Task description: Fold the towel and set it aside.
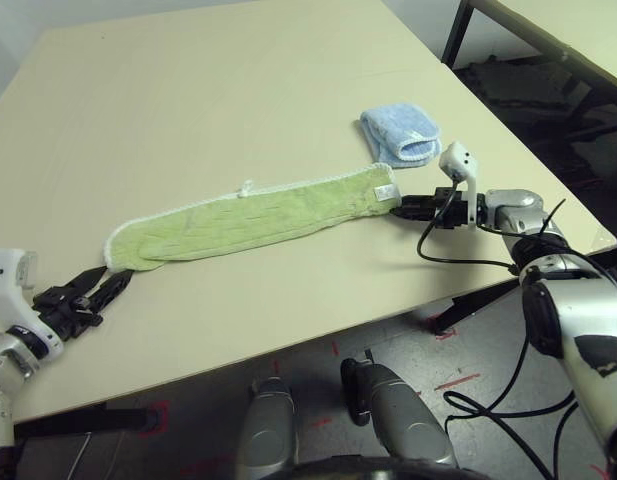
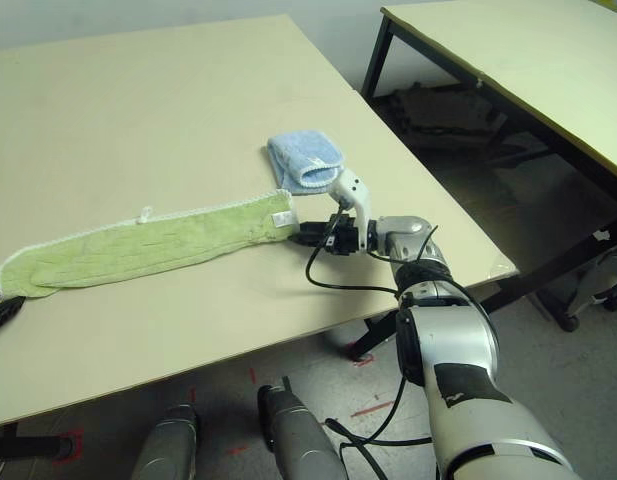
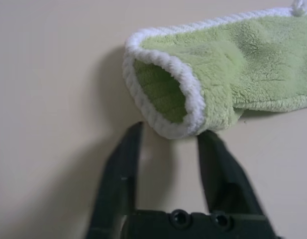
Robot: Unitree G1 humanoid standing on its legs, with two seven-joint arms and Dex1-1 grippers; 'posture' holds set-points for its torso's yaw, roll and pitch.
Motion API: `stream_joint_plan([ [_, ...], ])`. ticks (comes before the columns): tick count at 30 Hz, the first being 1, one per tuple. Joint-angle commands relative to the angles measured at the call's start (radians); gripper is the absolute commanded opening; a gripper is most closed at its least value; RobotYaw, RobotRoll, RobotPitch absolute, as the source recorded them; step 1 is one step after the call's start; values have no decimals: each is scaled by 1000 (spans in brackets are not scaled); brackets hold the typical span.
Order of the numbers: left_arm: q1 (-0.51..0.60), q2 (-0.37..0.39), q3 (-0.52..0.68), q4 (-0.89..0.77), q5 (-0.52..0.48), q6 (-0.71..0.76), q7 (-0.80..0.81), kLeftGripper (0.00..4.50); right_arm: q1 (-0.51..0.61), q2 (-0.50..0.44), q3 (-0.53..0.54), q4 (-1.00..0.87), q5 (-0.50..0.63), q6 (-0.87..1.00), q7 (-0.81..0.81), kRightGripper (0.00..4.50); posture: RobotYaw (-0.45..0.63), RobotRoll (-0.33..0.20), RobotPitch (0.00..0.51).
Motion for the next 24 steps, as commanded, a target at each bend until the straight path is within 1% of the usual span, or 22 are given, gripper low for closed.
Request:
stream_joint_plan([
  [1,14,12,-3,24,5,-6,-9,571,3,2,4,-1,-1,6,2,0,-25,0,191],
  [2,16,15,-2,26,5,-6,-12,177,2,1,4,-1,-2,6,0,0,-25,0,191],
  [3,18,18,-2,28,5,-7,-16,14,-1,-1,4,0,-3,5,-2,0,-25,0,191],
  [14,52,94,28,90,9,-28,-78,14,-27,-32,6,24,-18,0,-38,0,-32,0,186],
  [24,84,99,40,98,7,-46,-83,14,-24,-38,13,29,-35,4,-30,0,-30,0,180],
])
